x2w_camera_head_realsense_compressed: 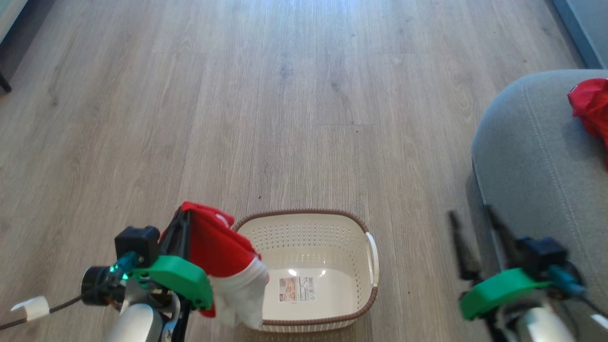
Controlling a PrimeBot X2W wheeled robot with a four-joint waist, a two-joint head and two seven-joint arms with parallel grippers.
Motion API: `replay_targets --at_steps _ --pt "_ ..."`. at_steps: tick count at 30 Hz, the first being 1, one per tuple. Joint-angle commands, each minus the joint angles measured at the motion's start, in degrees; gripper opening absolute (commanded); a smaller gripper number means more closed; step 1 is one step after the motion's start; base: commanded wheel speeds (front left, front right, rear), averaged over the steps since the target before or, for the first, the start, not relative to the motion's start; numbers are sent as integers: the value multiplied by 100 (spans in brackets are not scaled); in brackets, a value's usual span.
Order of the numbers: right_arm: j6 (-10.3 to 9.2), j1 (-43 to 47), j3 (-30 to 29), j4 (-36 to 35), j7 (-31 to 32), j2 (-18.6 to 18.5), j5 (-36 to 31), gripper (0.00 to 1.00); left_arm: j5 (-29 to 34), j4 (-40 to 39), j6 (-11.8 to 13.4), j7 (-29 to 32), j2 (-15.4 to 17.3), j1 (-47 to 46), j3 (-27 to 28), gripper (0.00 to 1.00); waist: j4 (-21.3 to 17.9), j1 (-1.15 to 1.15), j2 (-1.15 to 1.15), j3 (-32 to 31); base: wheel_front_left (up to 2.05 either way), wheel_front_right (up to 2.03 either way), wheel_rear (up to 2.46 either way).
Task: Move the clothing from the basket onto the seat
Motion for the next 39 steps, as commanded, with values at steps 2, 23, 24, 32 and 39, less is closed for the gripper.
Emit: replay_targets --at_steps 2,23,24,32,39 --pt "-1 -276 588 -266 -38 -158 182 100 -15 -325 -11 -43 116 -316 144 0 8 0 0 3 0 0 0" --pt "-1 -1963 4140 -173 -38 -687 1421 100 281 -1202 -544 514 -612 -1068 -1394 0 286 0 0 11 0 0 0" --pt "-1 -2002 4168 -122 -38 -691 1436 100 290 -1261 -562 535 -642 -1092 -1480 0 302 0 0 12 0 0 0" --pt "-1 -2114 4017 328 -38 -642 1565 0 151 -1571 -565 609 -789 -1195 -1872 0 364 0 0 51 0 0 0" --pt "-1 -2076 3626 282 -38 -705 1689 0 63 -1221 -524 447 -764 -1084 -1830 89 179 0 0 58 0 0 0"
